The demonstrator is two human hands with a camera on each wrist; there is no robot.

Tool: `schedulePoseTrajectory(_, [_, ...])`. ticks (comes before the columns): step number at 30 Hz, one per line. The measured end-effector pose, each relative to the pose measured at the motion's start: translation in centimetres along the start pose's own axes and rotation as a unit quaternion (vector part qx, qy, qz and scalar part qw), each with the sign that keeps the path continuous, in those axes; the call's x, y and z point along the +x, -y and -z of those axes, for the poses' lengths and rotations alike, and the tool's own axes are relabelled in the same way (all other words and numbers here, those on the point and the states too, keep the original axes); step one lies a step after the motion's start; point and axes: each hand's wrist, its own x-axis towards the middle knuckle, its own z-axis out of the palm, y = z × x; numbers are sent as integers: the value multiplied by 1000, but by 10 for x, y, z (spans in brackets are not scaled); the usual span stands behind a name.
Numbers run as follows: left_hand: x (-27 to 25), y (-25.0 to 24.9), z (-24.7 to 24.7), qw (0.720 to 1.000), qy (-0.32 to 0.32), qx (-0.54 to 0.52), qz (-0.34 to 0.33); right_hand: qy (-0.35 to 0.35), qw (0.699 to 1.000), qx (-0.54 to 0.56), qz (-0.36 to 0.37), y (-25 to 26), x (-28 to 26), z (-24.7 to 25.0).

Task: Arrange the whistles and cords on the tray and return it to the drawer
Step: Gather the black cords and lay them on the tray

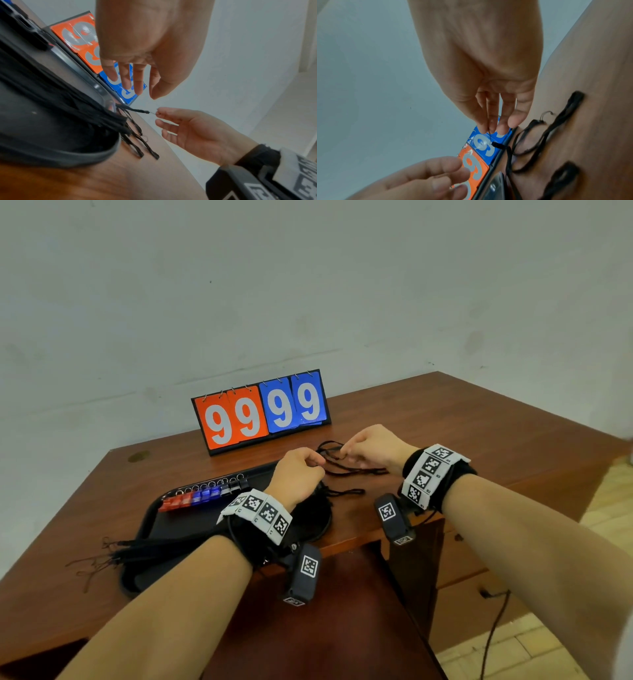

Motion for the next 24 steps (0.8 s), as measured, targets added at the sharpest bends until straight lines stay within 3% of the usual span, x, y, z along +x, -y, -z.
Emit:
schedulePoseTrajectory(6, [6, -22, -32, 999, 26, 19, -25, -12, 998, 51, 39, 1, -24, 33])
schedulePoseTrajectory(17, [0, -47, -53, 994, 16, 75, -74, 86, 993, 73, 43, 8, -52, 46])
schedulePoseTrajectory(24, [-5, -46, -47, 998, 13, 15, -54, 23, 997, 37, 70, 1, -48, 39])
